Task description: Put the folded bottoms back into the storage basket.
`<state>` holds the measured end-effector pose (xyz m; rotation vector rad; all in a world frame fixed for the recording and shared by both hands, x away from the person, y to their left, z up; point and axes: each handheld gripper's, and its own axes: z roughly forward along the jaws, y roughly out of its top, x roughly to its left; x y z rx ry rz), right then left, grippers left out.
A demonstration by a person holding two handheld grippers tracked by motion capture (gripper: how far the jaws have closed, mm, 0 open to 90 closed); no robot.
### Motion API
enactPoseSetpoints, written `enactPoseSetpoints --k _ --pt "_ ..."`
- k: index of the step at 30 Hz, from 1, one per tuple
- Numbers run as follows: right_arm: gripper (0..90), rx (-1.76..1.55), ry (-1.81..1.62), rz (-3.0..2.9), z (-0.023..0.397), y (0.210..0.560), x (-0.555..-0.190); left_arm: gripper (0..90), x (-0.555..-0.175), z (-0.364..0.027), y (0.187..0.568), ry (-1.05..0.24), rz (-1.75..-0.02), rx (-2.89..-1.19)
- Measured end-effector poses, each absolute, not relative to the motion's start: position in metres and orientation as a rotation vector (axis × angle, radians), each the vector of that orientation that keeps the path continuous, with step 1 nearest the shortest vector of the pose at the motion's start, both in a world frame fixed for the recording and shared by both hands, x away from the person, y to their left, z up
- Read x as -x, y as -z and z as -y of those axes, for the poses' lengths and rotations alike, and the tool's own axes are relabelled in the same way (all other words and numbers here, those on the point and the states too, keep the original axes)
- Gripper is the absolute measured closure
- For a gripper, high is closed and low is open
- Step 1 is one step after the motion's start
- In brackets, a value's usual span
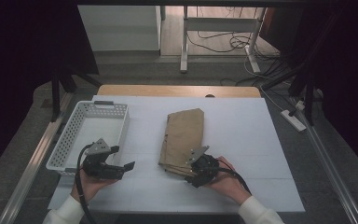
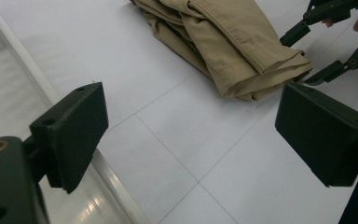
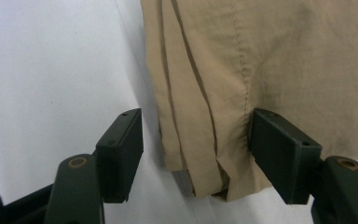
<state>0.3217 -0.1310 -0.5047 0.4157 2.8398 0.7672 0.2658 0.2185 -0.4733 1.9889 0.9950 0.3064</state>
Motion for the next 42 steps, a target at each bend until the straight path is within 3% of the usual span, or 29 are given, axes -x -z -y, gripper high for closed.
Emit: enactPoseSetpoints --k 10,16,19,20,21,24,42 --pt "43.7 -0.392 -0.709 -2.808 0.131 0.51 -0.319 10.1 -0.266 -0.218 0.473 -0.307 -0.994 -1.991" --pt "54.2 -0.398 -0.699 -2.792 0.131 0.51 -0.321 10.1 -0.266 -0.218 0.473 -0.307 -0.992 -1.993" --pt "66.7 -0.411 -0.688 -2.789 0.132 0.509 -0.322 10.1 -0.266 -0.217 0.474 -0.307 -0.993 -1.993" --pt "66.7 -0.411 -0.688 -2.789 0.132 0.509 -0.322 10.1 -0.266 -0.217 0.474 -0.307 -0.993 -1.993" --pt "78.0 -0.411 -0.68 -2.767 0.133 0.51 -0.323 10.1 -0.266 -0.217 0.474 -0.307 -0.992 -1.992" --pt "82.9 -0.411 -0.675 -2.753 0.134 0.51 -0.324 10.1 -0.265 -0.218 0.473 -0.308 -0.991 -1.992" --pt "84.8 -0.504 -0.924 -2.702 0.159 0.485 -0.327 10.1 -0.266 -0.218 0.473 -0.31 -0.99 -1.987"
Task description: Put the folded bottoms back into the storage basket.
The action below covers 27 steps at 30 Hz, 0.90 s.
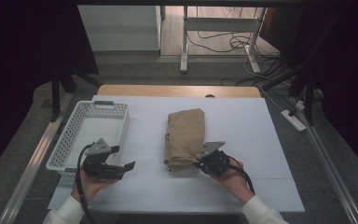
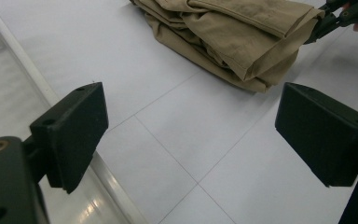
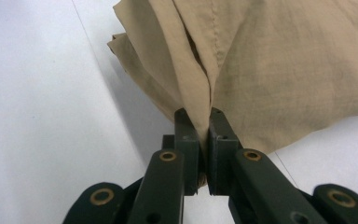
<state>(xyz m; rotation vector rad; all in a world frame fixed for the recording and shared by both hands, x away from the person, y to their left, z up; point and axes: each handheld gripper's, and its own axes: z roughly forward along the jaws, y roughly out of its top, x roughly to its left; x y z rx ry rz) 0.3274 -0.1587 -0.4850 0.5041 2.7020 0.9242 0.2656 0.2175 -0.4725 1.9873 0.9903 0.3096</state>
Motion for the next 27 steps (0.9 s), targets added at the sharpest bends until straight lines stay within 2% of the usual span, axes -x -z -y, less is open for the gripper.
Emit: enactPoseSetpoints --k 10,17,27 --pt "84.9 -0.506 -0.947 -2.714 0.159 0.486 -0.328 10.1 -0.273 -0.205 0.461 -0.293 -0.959 -1.977" --pt "84.9 -0.506 -0.952 -2.728 0.159 0.488 -0.329 10.1 -0.299 -0.178 0.435 -0.3 -0.896 -1.977" --pt "84.9 -0.504 -0.957 -2.736 0.16 0.49 -0.329 10.1 -0.328 -0.156 0.423 -0.298 -0.877 -2.002"
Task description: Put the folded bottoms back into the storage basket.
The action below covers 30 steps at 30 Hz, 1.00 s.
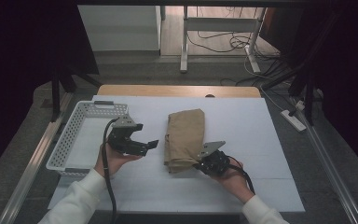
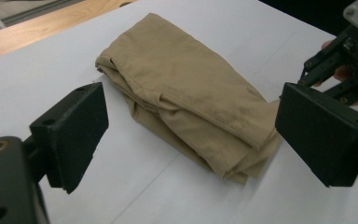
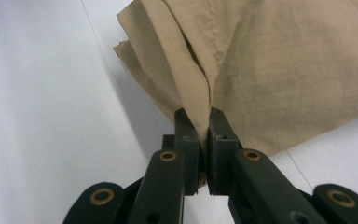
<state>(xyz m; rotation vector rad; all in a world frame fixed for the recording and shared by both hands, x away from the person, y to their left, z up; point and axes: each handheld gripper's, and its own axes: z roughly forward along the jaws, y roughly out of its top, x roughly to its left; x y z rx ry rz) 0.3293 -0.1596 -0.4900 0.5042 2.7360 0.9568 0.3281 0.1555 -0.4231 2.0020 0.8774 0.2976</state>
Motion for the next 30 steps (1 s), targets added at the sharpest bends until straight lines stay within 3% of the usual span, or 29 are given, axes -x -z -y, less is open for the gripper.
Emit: enactPoseSetpoints --k 30 --pt "84.8 -0.509 -0.954 -2.748 0.159 0.492 -0.329 10.1 -0.389 -0.127 0.42 -0.278 -0.891 -2.042"
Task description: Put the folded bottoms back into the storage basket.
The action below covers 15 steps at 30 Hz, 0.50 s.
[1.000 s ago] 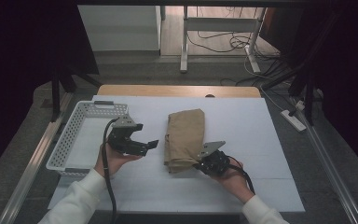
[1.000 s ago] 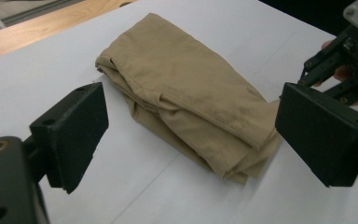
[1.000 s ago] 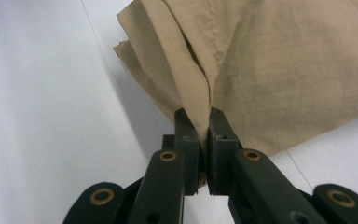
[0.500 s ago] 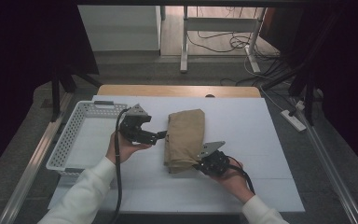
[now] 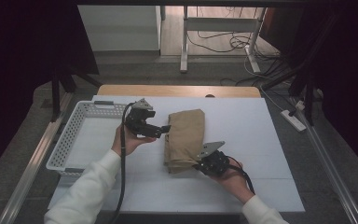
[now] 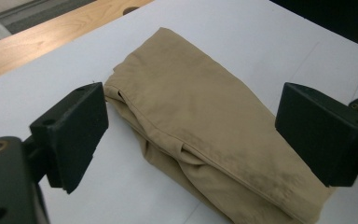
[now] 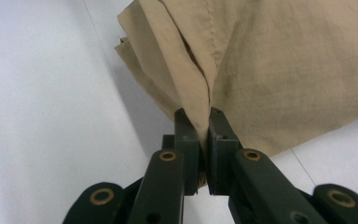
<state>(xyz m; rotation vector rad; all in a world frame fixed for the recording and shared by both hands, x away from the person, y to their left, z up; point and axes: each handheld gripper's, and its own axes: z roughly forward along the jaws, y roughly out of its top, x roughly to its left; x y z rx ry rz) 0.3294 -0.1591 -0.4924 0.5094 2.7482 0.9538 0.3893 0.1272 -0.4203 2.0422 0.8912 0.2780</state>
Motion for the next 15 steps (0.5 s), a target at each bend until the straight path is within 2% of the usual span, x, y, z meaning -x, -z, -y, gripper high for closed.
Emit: enactPoseSetpoints --k 15 --pt "84.8 -0.51 -0.955 -2.748 0.159 0.493 -0.329 10.9 -0.417 -0.122 0.422 -0.27 -0.908 -2.049"
